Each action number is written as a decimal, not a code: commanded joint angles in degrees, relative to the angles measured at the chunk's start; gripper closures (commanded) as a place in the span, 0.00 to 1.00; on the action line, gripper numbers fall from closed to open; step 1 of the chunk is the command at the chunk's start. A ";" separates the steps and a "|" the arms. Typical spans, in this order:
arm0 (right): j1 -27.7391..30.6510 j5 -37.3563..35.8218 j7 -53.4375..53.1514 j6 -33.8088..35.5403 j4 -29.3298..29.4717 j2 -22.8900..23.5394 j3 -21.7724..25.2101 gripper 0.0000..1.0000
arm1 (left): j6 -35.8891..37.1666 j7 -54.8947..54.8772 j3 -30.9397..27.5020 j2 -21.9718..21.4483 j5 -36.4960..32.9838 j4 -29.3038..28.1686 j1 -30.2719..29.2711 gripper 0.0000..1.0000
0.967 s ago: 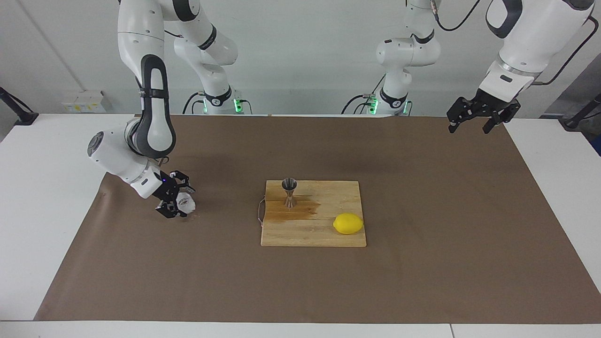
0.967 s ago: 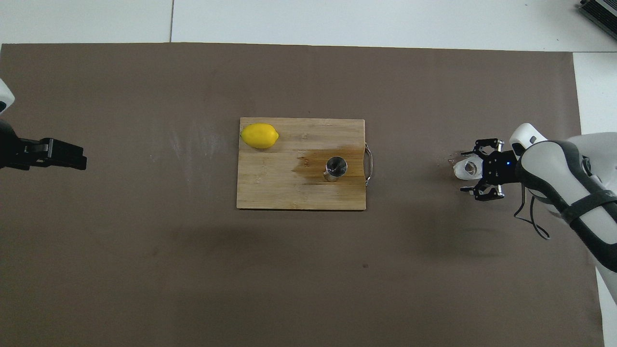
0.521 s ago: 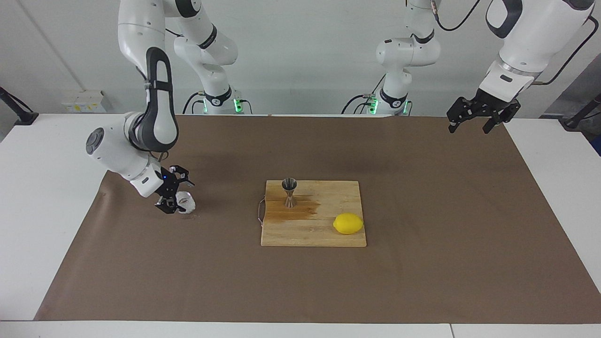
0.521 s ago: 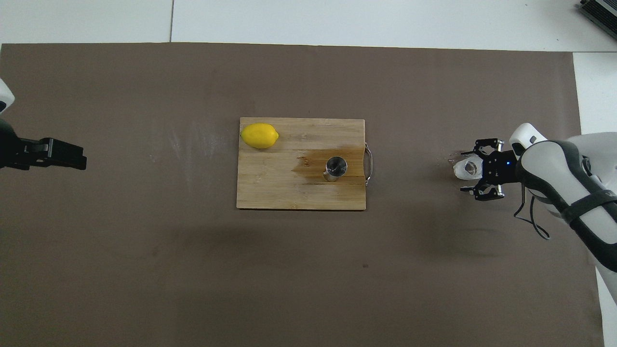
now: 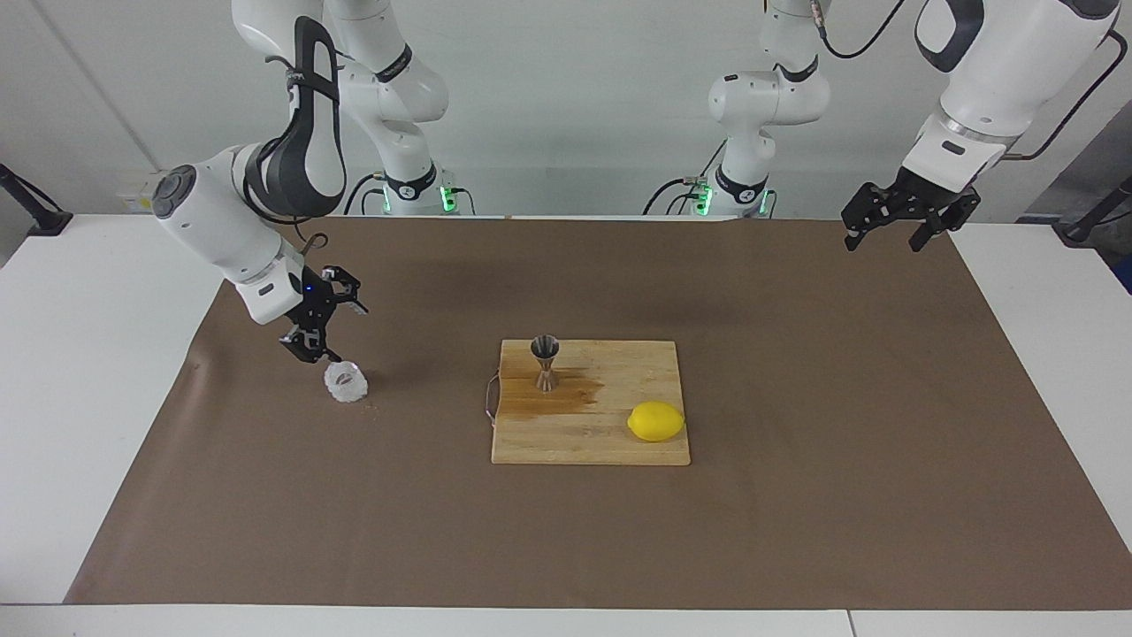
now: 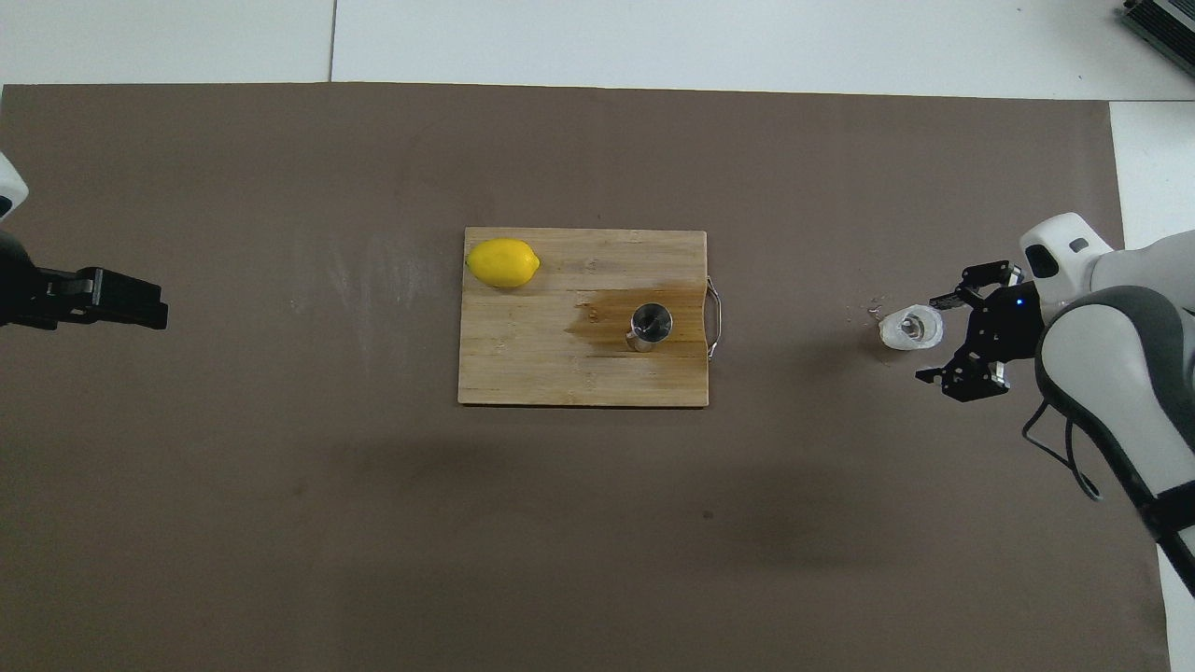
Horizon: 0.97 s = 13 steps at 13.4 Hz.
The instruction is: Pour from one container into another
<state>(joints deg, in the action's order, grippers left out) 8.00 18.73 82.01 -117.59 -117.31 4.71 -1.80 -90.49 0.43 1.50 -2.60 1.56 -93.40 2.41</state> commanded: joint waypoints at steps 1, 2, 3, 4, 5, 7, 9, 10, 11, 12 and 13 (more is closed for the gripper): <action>-0.61 -6.49 -12.70 0.52 -0.28 -2.86 -0.58 0.00 | 0.66 0.54 0.34 -1.18 -0.51 -0.65 -0.47 0.00; -1.31 -8.43 -18.76 1.56 -0.20 -3.65 -0.58 0.00 | 0.66 0.54 0.34 -1.18 -0.51 -0.65 -0.47 0.00; -2.27 -10.19 -25.34 2.96 -0.11 -4.00 -0.58 0.00 | 0.66 0.54 0.34 -1.18 -0.51 -0.65 -0.47 0.00; -2.89 -11.68 -32.20 3.76 -0.11 -4.18 -0.58 0.00 | 0.66 0.54 0.34 -1.18 -0.51 -0.65 -0.47 0.00; -3.16 -13.18 -39.84 4.55 -0.11 -4.44 -0.66 0.00 | 0.66 0.54 0.34 -1.18 -0.51 -0.65 -0.47 0.00; -4.91 -14.42 -56.96 6.92 0.24 -4.53 -0.75 0.00 | 0.66 0.54 0.34 -1.18 -0.51 -0.65 -0.47 0.00; -6.23 -15.99 -72.28 10.86 3.04 -4.80 -0.75 0.00 | 0.66 0.53 0.34 -1.18 -0.51 -0.65 -0.47 0.00; -7.46 -17.31 -76.61 13.76 5.14 -4.89 -0.75 0.00 | 0.66 0.54 0.34 -1.18 -0.51 -0.65 -0.47 0.00; -7.64 -17.67 -79.70 16.49 7.08 -6.10 -0.75 0.00 | 0.66 0.54 0.34 -1.10 -0.51 -0.65 -0.47 0.00; -7.65 -17.68 -82.34 17.99 8.58 -7.86 -0.75 0.00 | 0.66 0.54 0.34 -1.18 -0.51 -0.65 -0.47 0.00; -7.56 -17.68 -82.71 19.05 10.59 -9.27 -0.67 0.00 | 0.66 0.54 0.34 -1.18 -0.51 -0.65 -0.47 0.00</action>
<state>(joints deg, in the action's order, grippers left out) 0.09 2.40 2.53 -101.90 -109.92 -1.36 -2.48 -90.48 0.43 1.50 -2.60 1.56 -93.40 2.41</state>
